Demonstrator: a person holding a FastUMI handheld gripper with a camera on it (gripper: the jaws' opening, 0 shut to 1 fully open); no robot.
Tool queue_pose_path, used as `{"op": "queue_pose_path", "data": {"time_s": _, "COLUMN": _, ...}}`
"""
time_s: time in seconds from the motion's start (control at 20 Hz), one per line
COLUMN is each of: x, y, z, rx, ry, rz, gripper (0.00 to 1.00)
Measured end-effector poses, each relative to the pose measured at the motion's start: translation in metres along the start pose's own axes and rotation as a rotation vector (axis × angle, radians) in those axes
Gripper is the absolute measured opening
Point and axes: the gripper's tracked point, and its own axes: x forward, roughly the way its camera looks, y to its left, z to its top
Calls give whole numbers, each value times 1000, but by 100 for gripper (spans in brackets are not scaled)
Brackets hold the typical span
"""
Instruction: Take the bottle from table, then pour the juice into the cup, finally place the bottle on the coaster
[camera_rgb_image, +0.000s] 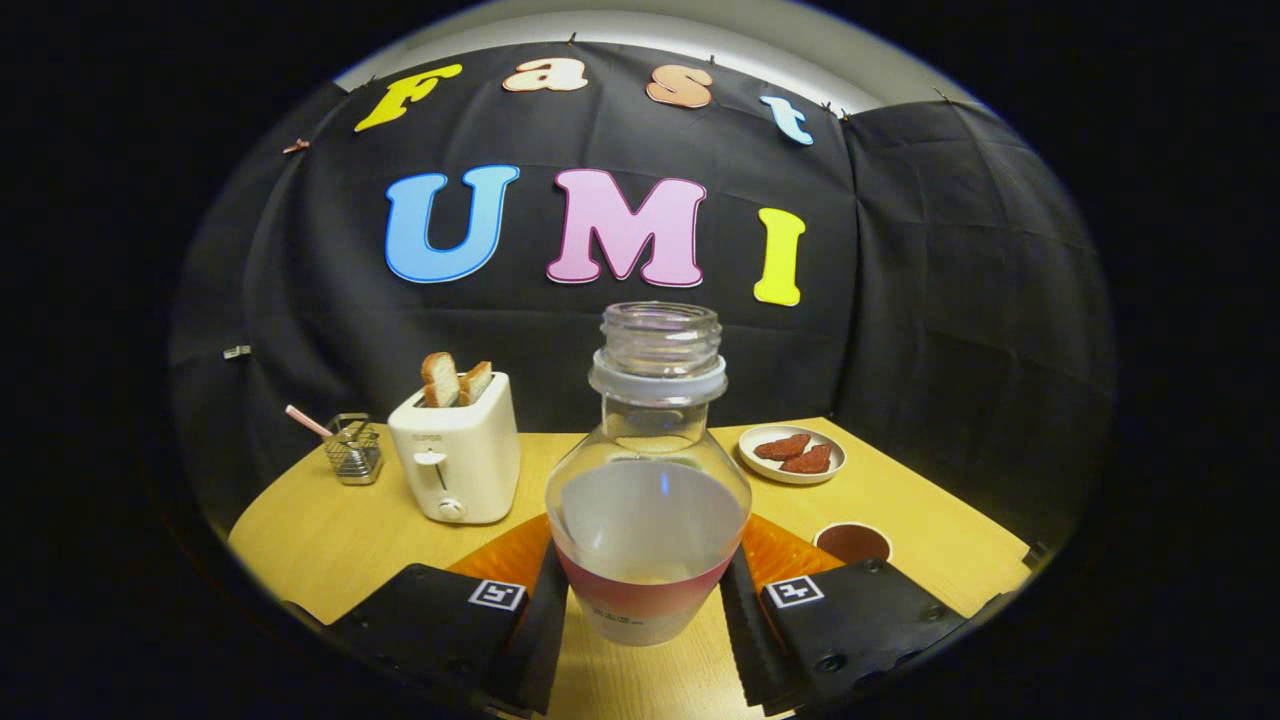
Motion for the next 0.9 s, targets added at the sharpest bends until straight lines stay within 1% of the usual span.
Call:
{"op": "queue_pose_path", "data": {"time_s": 0.15, "x": 30, "y": 5, "z": 1, "rx": -19, "ry": -20, "rz": -44, "gripper": 72}}
{"op": "queue_pose_path", "data": {"time_s": 0.45, "x": 83, "y": 6, "z": -25, "rx": -91, "ry": 23, "rz": -114, "gripper": 72}}
{"op": "queue_pose_path", "data": {"time_s": 0.6, "x": 103, "y": 10, "z": -36, "rx": -70, "ry": 41, "rz": -117, "gripper": 72}}
{"op": "queue_pose_path", "data": {"time_s": 0.75, "x": 122, "y": 16, "z": -45, "rx": -14, "ry": 54, "rz": -111, "gripper": 72}}
{"op": "queue_pose_path", "data": {"time_s": 0.9, "x": 134, "y": 8, "z": -59, "rx": 10, "ry": 87, "rz": -139, "gripper": 72}}
